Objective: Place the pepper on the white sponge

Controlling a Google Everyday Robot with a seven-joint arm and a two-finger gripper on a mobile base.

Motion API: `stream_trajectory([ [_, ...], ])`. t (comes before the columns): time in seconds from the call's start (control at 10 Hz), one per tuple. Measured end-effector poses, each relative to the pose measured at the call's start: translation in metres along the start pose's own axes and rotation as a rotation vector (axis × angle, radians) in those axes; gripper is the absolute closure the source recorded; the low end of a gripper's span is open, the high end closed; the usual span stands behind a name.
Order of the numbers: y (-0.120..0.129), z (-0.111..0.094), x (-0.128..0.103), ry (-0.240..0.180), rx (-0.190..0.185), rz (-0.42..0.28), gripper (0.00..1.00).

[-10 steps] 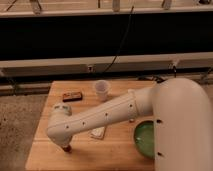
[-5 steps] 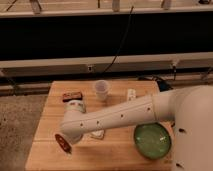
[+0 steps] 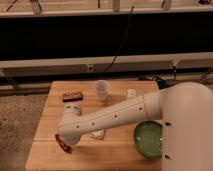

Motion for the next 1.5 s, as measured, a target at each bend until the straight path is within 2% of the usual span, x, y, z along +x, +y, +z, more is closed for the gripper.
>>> stream_trajectory([
  [0.1,-0.001,0.001,0.000,-0.002,-0.001,-0.002,0.34],
  [0.2,0.002,0.000,0.006,-0.002,-0.001,-0.001,0.33],
  [0.3,0.008,-0.001,0.015,-0.002,-0.002,0.005,0.39],
  [0.5,0.011,-0.003,0.021,-0.006,-0.003,-0.005,0.57],
  [0.6,0.012,-0.004,0.026,-0.005,-0.005,-0.005,0.71],
  [0.8,0.008,0.002,0.020,-0.010,-0.014,-0.024,0.80],
  [1.0,-0.002,0.011,0.012,-0.017,-0.020,-0.042,0.72],
  [1.3,0.009,0.008,0.018,-0.013,-0.020,-0.041,0.41],
  [1.4,0.012,0.005,0.020,-0.013,-0.017,-0.034,0.35],
  [1.5,0.017,0.002,0.024,-0.012,-0.015,-0.029,0.35],
])
